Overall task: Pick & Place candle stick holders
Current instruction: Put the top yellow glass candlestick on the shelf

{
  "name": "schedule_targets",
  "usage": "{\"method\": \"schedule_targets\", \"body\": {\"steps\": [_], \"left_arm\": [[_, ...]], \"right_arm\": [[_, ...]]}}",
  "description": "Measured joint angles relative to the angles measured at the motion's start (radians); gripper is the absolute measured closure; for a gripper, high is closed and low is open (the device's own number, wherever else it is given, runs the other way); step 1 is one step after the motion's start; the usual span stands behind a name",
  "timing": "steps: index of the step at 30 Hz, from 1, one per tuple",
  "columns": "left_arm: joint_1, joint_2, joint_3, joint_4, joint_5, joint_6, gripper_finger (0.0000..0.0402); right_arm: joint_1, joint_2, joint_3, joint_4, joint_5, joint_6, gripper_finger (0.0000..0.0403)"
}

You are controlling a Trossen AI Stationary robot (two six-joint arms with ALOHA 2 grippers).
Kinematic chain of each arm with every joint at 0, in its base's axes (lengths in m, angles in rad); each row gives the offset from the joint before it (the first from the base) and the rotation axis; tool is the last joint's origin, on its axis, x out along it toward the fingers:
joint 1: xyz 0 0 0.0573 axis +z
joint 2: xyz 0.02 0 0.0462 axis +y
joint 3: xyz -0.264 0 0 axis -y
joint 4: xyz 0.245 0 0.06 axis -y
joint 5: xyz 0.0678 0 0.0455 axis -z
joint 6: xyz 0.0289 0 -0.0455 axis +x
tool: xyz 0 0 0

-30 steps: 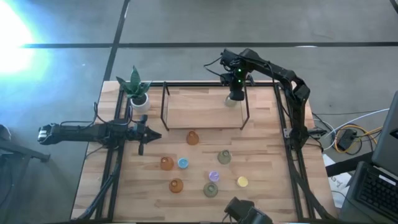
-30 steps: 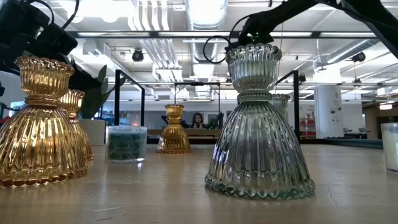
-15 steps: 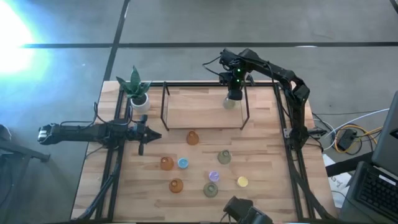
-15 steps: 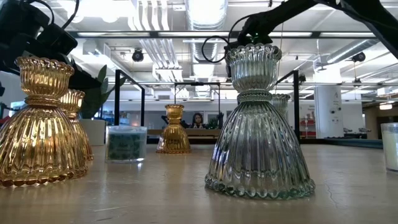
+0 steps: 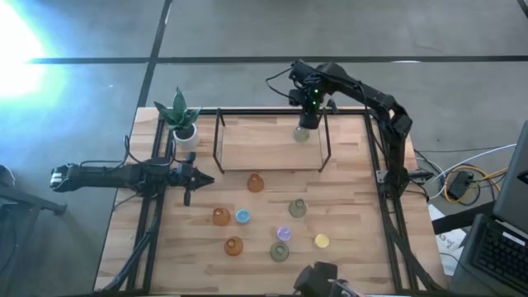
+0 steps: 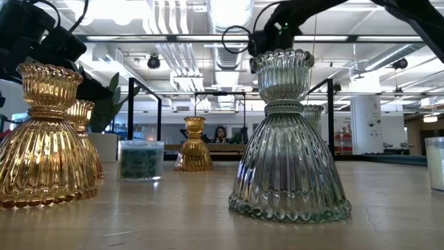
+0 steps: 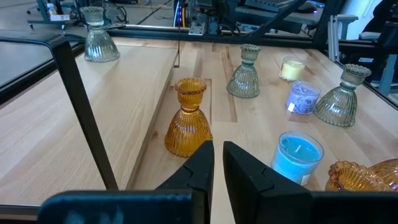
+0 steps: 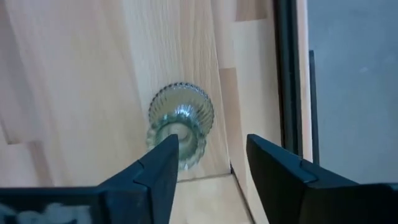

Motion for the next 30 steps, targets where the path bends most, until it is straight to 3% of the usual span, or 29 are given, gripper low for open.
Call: {"method": "schedule_targets", "body": {"steps": [4,10,19,30], "left_arm": [[0.0,0.0,0.0,0.0,0.0,0.0,0.0362],[0.0,0.0,0.0,0.0,0.0,0.0,0.0362],[0.0,0.0,0.0,0.0,0.0,0.0,0.0362],[0.0,0.0,0.0,0.0,0.0,0.0,0.0362]], "right_arm": [[0.028,-0.052,0.048,-0.037,-0.027,0.035,0.0206],[0.129,-0.113,0.131,-0.029,-0.252,0.133,0.0204],[0.37,-0.113,0.137,0.119,-0.203,0.186,0.0212],[0.444,-0.113,0.018,0.285,-0.203,0.351,0.0244]]}}
